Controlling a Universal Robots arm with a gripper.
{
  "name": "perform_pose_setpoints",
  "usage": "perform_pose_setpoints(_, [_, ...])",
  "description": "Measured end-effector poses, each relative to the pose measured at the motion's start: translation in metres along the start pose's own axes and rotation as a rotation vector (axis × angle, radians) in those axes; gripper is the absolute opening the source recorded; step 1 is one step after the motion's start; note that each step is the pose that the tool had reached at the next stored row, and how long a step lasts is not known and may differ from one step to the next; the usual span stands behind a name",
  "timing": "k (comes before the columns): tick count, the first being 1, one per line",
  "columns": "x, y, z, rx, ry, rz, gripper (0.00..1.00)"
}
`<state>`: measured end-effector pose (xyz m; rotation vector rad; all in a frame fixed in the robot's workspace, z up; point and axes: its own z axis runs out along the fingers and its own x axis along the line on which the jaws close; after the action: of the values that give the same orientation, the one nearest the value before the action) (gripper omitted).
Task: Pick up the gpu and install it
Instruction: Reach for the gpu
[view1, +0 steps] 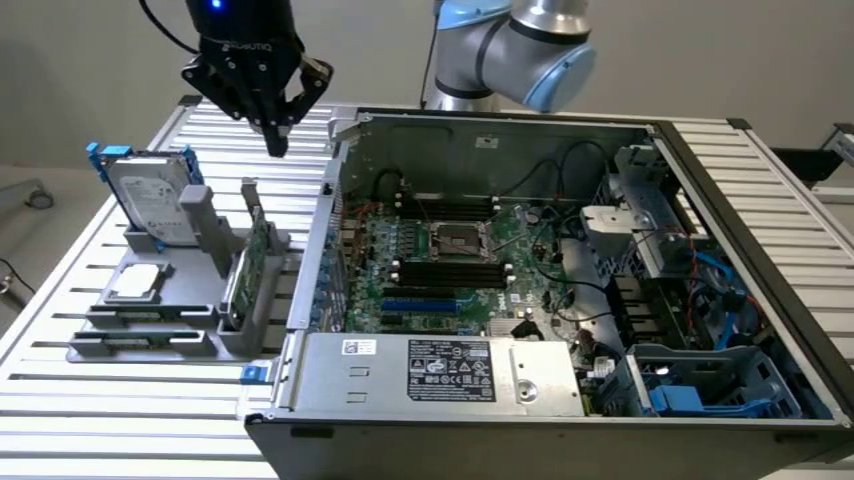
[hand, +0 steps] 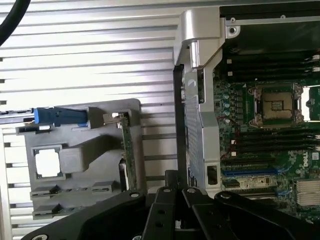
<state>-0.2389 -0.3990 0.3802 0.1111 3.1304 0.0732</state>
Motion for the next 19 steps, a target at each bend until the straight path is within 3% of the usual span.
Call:
perform_pose_setpoints(7, [0.023,-0.0021,0.0057,0.005,0.0034,-0.001,0.11])
perform_pose_setpoints(19, [0.027,-0.0043,0.0093,0.013,0.0232,-0.035,0.11])
